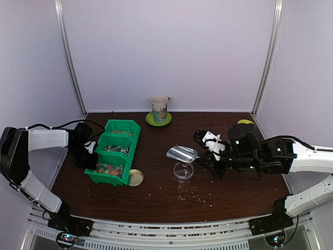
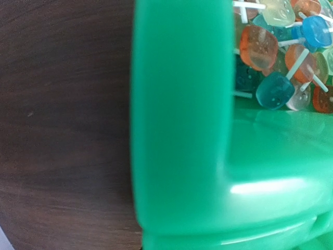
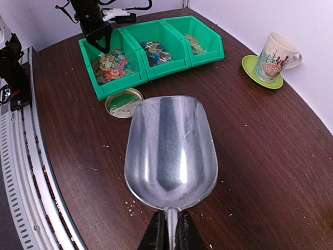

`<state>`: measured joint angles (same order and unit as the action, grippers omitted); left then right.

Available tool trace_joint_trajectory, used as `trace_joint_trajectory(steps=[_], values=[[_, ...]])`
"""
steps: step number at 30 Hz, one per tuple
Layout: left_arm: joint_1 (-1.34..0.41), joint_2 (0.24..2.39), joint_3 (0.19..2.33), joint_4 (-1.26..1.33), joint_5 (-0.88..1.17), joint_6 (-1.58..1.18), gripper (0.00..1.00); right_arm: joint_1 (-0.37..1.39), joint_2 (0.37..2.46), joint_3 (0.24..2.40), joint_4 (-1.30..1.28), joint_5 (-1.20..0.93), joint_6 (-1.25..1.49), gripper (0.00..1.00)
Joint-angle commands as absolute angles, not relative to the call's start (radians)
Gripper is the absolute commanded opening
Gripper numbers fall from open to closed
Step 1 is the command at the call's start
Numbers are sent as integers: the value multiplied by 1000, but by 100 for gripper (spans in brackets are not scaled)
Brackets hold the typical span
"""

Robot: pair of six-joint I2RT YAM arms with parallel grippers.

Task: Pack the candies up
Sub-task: Adjust the plate at the corner of the board.

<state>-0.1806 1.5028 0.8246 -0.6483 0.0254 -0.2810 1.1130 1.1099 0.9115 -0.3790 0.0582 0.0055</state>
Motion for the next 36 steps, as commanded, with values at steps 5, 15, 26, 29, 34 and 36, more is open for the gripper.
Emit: trace_joint_trajectory(steps=[5,15,26,29,34,36], values=[[-313,1555,879,-636,85,-296,0,1117,1135,992,-395,87,-10,0],[-342,1550,950,-596,161,-328,0,1116,1157,997,-403,118,-22,0],[-342,1386,1009,-595,99,-341,0,1101,1180,1017,-371,191,-37,0],[-338,1342,991,-599,42,-338,0,1094,1206,1069,-374,196,-40,0],[-331,1284,1001,-603,27,-349,0,1094,1250,1169,-340,192,-49,0],[-330,1290,1028,-600,56,-365,0,1094,1263,1172,-322,179,-44,0]])
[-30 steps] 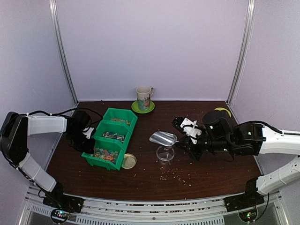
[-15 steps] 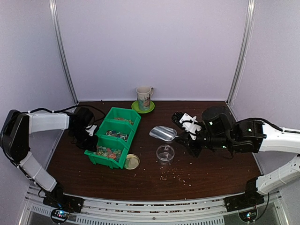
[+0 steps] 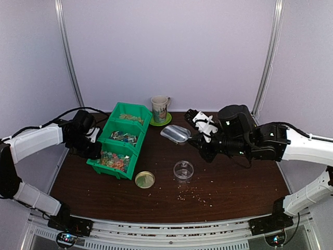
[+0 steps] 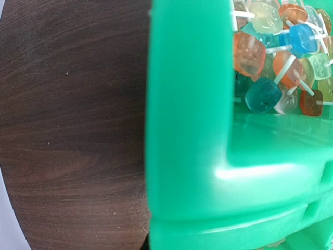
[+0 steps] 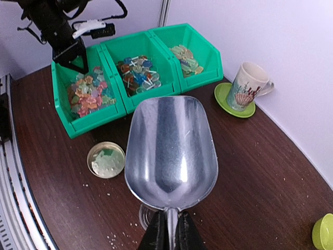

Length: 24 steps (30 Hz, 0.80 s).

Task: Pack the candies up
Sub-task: Adjust the plate at the corner of the board, then move the box lid to the center of the board.

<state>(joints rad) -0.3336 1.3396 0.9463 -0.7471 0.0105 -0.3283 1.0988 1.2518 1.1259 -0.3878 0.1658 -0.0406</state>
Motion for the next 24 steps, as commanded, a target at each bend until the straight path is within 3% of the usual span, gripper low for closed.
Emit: trace_joint_trajectory(steps=[1,12,20,24], values=[[-329,1298,1045,-603,82,-375,0,1095,1271,1170,-312,169,-40,0],[-330,1289,1067,-602,63,-361,0,1094,1247,1151,-391,213,-10,0],[-331,1302,1033,-547,251,-380,0,1094,1161,1105,-422,235,-8,0],[-332,1271,1006,-569,241,-412,0,1095,1155,1131,-466,276,-15,0]])
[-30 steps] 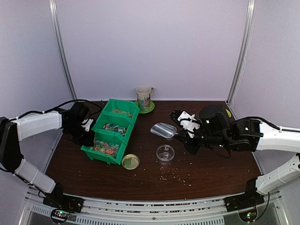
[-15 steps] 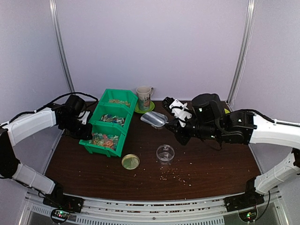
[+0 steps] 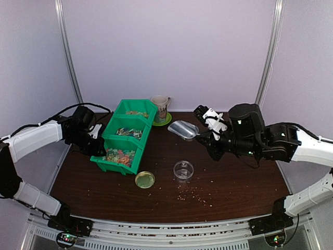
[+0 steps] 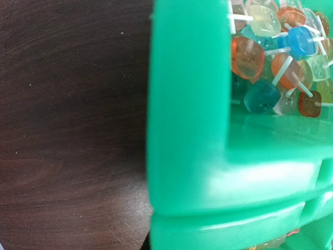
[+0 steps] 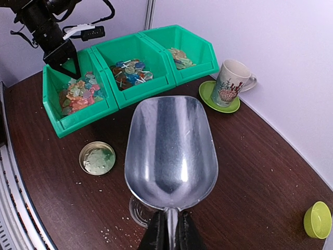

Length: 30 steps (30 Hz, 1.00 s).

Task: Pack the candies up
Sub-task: Move the box lid to the center of the board.

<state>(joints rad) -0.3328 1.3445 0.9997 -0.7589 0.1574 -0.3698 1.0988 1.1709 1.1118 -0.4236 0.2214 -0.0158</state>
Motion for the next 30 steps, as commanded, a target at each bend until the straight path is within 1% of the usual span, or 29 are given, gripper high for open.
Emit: trace_joint_trajectory(steps=[1,6,11,14,16,19,21,25,30], values=[[-333,1254,993,-571,227,-418,0,1096,1156,1136,-472,278,-15,0],[-331,1210,922,-570,213,-437,0,1095,1181,1162,-492,219,-21,0],[-330,1217,842,-524,367,-438,0,1114,1236,1216,-522,149,-38,0],[-322,1209,807,-496,417,-442,0,1135,1272,1259,-559,162,-62,0],[-311,1193,812,-538,348,-440,0,1143,1283,1270,-563,169,-70,0],[-308,1169,848,-647,164,-416,0,1149,1283,1261,-551,168,-70,0],[-308,1165,860,-693,86,-406,0,1152,1277,1249,-542,167,-69,0],[-308,1180,832,-703,52,-416,0,1153,1268,1218,-517,169,-67,0],[-308,1239,815,-683,61,-426,0,1153,1259,1199,-502,171,-62,0]])
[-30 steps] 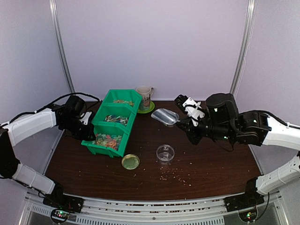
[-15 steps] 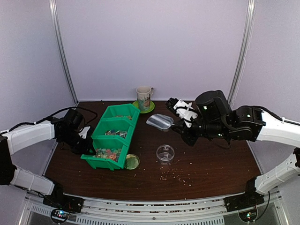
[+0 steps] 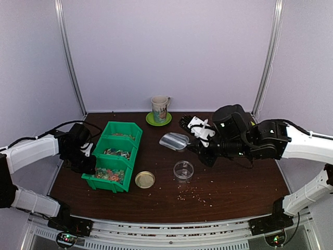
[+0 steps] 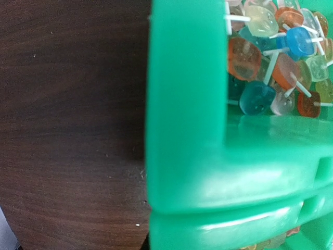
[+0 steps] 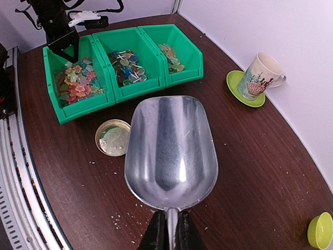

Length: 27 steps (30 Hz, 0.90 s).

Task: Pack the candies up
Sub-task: Move the box lid to the center of the board.

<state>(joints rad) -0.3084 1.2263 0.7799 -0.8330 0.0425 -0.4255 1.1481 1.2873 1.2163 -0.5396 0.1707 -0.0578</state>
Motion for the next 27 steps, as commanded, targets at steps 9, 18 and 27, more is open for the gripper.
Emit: trace_joint_trajectory(steps=[9,18,27], values=[[-342,1302,801,-650,49,-467,0,1152,1201,1152,-498,203,-54,0],[-434,1383,794,-585,20,-533,0,1152,1161,1126,-496,207,-53,0],[-571,1460,832,-548,12,-584,0,1153,1116,1101,-491,210,-48,0]])
